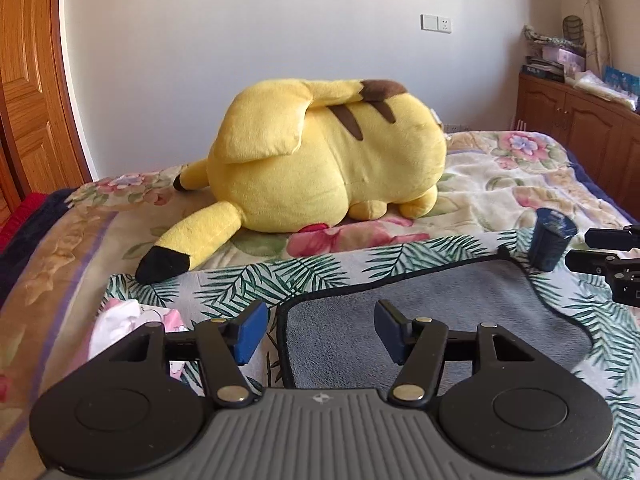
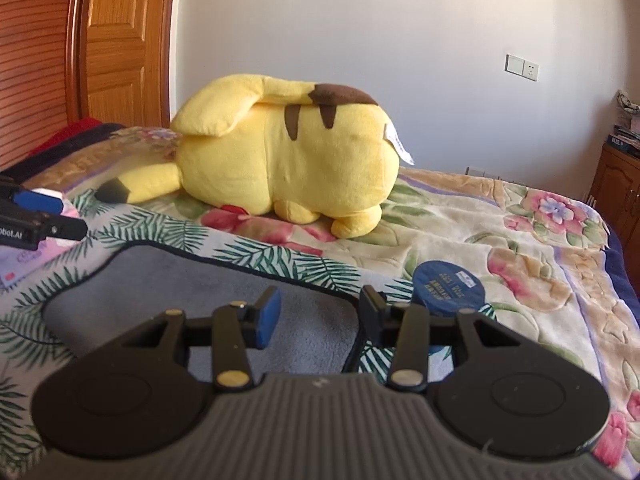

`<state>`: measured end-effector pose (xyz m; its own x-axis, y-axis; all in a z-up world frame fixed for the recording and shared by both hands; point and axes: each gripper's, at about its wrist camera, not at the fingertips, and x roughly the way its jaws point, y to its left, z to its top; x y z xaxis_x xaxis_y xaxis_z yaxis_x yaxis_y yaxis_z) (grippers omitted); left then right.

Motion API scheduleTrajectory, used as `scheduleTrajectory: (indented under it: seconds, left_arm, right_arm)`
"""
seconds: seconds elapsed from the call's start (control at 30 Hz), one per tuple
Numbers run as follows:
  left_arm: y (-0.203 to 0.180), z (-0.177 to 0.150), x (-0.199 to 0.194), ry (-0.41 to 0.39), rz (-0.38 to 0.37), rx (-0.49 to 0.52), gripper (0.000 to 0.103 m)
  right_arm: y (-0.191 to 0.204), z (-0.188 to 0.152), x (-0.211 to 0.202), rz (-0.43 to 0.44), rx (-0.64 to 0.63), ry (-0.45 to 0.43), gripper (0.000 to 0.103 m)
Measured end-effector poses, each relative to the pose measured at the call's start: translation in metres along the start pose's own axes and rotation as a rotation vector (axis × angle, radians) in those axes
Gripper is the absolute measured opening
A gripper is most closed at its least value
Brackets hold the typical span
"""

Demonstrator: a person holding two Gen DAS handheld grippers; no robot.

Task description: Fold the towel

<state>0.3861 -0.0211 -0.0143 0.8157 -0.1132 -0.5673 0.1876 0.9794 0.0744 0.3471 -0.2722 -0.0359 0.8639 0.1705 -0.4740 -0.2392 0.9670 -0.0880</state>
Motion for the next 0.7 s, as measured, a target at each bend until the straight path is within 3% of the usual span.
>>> scheduleTrajectory:
  seconds: [0.3,0.53,0.7]
  left_arm:
    - [-0.008,0.018,-0.076,-0.047,-0.021,0.024,0.048]
    - [-0.011,0.022,-0.122,-0.071,-0.021,0.021,0.052]
    - [-0.015,0.018,-0.144,-0.087,0.007,0.026,0.071]
  right_arm:
    - [0.003,0.029,-0.061,-0.003,-0.001,-0.039,0.045]
    - [0.007,0.033,-0.090,0.002,0.014,-0.044,0.045]
    - [0.011,0.030,-0.107,0.011,0.032,-0.040,0.045]
